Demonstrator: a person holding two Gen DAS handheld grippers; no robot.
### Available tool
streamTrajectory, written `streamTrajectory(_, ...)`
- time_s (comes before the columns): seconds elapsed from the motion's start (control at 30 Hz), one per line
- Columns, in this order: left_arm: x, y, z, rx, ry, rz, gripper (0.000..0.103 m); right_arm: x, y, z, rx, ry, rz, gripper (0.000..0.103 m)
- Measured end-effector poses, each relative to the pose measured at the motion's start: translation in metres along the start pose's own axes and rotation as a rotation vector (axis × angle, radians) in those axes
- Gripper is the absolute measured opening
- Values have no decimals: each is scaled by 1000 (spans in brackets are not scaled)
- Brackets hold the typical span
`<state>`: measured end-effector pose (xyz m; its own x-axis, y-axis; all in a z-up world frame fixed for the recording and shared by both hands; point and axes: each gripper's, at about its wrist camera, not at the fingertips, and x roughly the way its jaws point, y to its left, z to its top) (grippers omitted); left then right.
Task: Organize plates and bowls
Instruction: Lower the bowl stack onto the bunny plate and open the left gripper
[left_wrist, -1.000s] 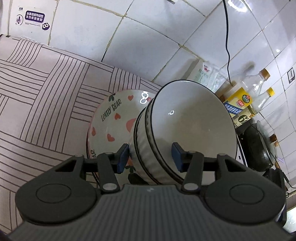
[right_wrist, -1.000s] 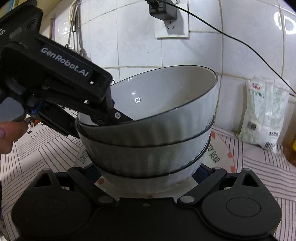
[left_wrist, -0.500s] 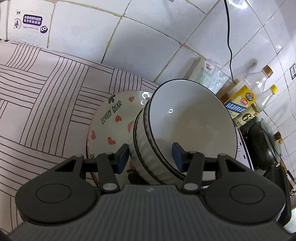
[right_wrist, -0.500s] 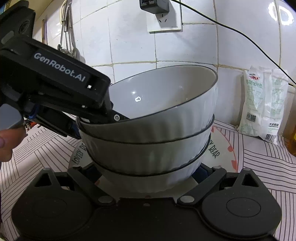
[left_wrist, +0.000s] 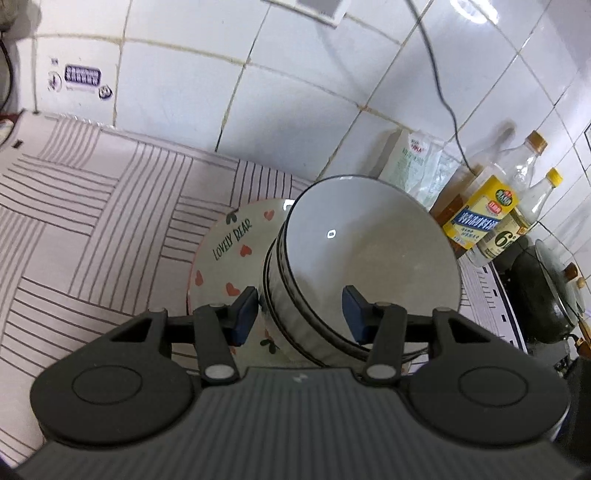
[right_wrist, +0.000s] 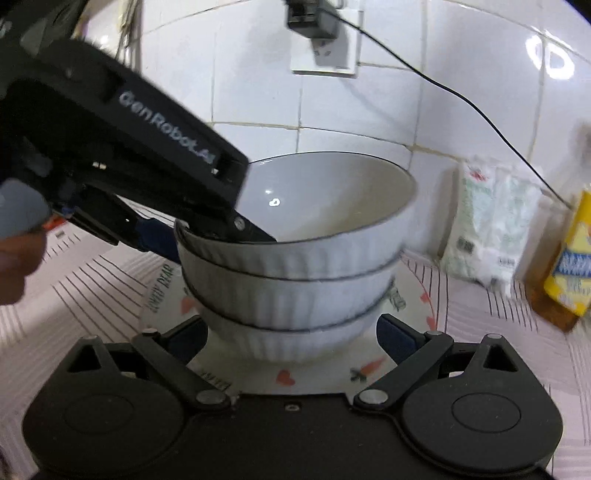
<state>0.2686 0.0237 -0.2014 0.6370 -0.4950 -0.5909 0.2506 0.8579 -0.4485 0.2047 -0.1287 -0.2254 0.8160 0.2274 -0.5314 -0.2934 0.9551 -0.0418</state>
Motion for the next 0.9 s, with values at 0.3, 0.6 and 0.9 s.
streamTrajectory(0.3,-45,-16,-8,57,-68,7,50,-52,-11,-4,126,-18,-20,99)
streamTrajectory(0.6,-96,-33,-16,96,-117,9,52,-85,-14,2,165,41,-103,99)
streamTrajectory(0.9,-150,-37,-28,110,-151,69,57,-129,-12,22,179,107,-230,100)
